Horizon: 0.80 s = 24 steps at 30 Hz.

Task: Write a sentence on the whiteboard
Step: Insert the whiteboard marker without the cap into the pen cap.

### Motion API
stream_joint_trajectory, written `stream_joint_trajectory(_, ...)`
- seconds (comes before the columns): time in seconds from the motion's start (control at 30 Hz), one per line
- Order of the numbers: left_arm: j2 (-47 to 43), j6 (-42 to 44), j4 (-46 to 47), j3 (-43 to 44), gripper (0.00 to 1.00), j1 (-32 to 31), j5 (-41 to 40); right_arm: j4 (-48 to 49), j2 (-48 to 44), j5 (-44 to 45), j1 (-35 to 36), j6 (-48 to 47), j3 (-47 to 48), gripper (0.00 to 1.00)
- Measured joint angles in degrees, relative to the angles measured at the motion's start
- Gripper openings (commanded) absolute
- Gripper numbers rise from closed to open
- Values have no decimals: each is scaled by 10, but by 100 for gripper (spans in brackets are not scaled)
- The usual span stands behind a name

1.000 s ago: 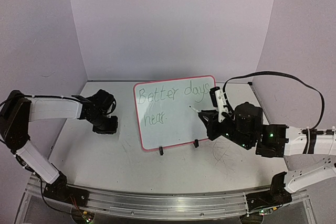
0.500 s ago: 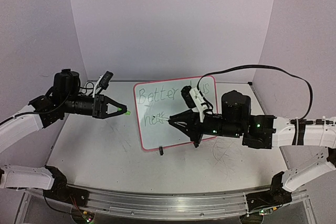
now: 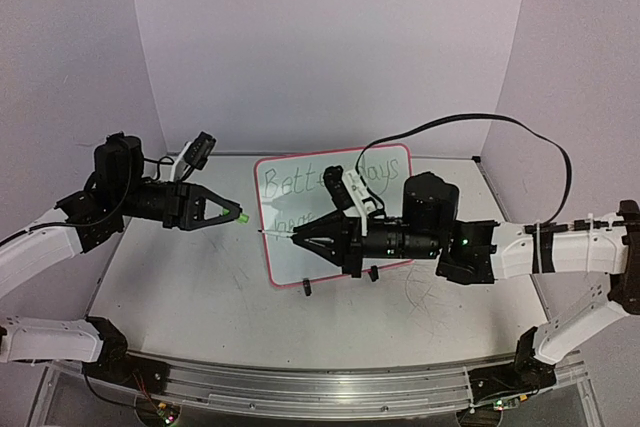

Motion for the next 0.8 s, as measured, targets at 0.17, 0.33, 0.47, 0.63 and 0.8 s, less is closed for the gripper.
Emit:
stream_joint_trajectory(0.17,-5,-3,10,-3,0,0,3,26,8,-2,0,5,4,0)
stream_joint_trajectory(0.33,-9,-8,21,-6,0,0,3,45,10,-5,0,7,7,0)
stream_joint_trajectory(0.47,-10,-13,24,-7,0,0,3,57,25,-13,0,12,15,0)
stream_joint_trajectory(0.63,-10,-14,24,-7,0,0,3,68,34,-16,0,19,17,0)
stream_joint_trajectory(0.8,-16,-16,25,-7,0,0,3,74,36,-16,1,22,19,0)
